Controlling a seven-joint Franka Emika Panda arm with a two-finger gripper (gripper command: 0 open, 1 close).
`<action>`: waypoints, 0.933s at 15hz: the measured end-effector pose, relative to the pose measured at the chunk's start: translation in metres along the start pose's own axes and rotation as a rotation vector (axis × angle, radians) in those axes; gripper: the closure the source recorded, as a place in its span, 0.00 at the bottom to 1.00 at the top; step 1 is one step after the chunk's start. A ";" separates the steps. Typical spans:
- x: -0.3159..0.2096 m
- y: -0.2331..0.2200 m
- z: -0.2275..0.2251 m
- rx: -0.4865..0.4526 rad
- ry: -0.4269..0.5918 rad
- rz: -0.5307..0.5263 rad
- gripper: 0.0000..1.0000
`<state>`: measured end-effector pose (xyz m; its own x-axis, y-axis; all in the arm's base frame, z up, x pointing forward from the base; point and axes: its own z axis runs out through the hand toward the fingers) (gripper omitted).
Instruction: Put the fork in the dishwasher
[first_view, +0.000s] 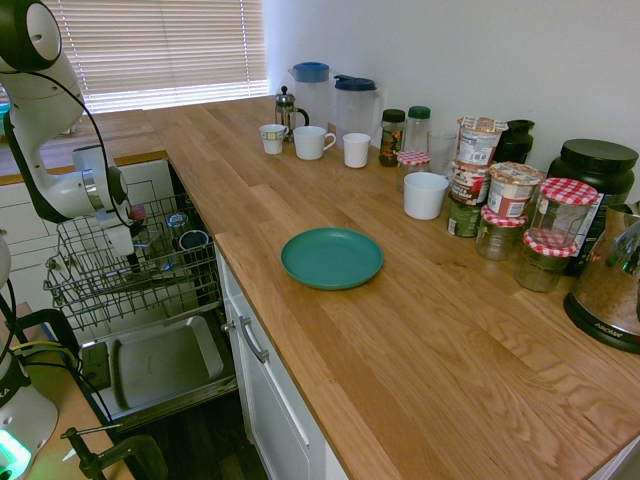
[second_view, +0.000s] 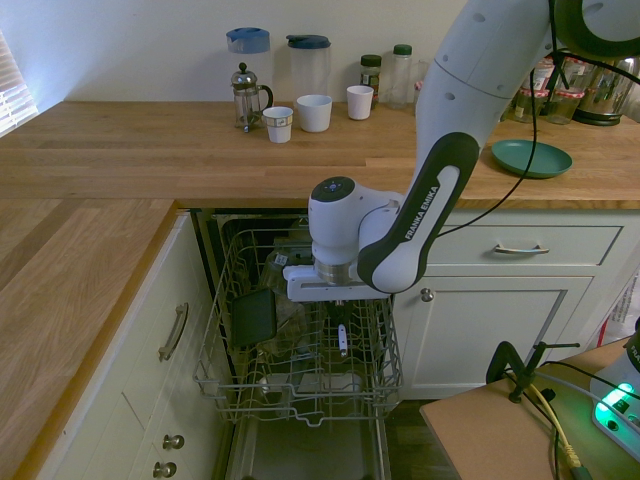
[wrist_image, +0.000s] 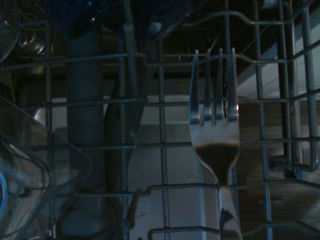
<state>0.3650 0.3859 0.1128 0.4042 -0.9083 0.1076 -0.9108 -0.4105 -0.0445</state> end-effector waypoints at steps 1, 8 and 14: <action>0.000 0.001 0.002 -0.003 0.001 0.004 0.00; 0.007 0.000 0.011 0.001 0.016 0.015 0.00; 0.006 0.003 -0.024 0.032 0.044 0.019 0.00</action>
<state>0.3626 0.3811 0.1373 0.3820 -0.9120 0.1495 -0.9148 -0.3962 -0.0791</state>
